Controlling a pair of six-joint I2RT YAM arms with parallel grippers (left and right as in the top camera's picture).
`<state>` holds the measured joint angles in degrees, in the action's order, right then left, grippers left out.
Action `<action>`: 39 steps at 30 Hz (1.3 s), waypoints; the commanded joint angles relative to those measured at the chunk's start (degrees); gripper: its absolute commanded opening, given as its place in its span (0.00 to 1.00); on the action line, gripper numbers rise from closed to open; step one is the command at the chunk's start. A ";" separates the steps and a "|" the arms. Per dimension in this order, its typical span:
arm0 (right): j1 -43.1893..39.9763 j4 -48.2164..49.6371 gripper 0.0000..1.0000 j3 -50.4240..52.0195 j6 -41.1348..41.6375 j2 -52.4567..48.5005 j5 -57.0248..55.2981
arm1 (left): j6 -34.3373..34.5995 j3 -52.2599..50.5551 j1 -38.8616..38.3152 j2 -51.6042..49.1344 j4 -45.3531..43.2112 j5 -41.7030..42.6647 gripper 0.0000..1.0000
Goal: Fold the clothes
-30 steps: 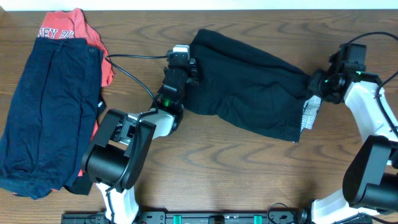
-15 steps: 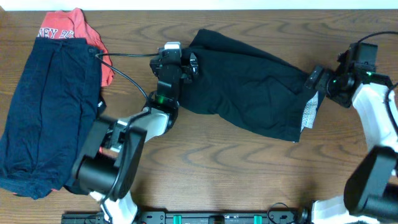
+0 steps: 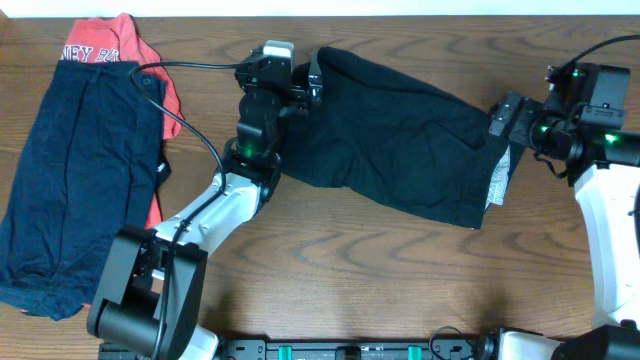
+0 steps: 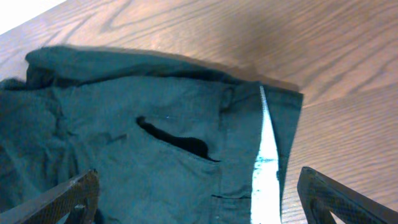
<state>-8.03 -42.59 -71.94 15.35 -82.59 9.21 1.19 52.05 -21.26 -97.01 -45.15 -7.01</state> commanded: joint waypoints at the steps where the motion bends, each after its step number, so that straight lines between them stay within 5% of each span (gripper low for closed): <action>1: 2.12 -0.02 0.99 -0.48 -1.31 -0.76 0.26 | -1.42 0.96 0.09 -1.53 1.79 1.62 0.98; 7: 6.80 0.66 0.99 -0.48 -2.40 -4.48 0.13 | -1.42 0.96 0.09 0.04 6.45 1.62 0.98; 16: 8.68 5.31 0.99 -0.48 -2.19 -17.51 1.40 | -1.42 0.96 0.09 6.82 26.80 1.66 0.98; 30: 0.85 10.56 0.99 -0.48 -1.64 -32.06 1.29 | -1.64 0.94 0.09 6.78 32.30 1.62 0.98; 39: -2.71 21.35 0.99 -0.48 -24.15 -32.87 0.07 | -1.62 0.94 0.09 6.78 32.52 1.64 0.98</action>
<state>-10.63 -23.27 -72.27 1.93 -114.39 11.42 0.10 52.23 -21.26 -90.54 -12.82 -5.69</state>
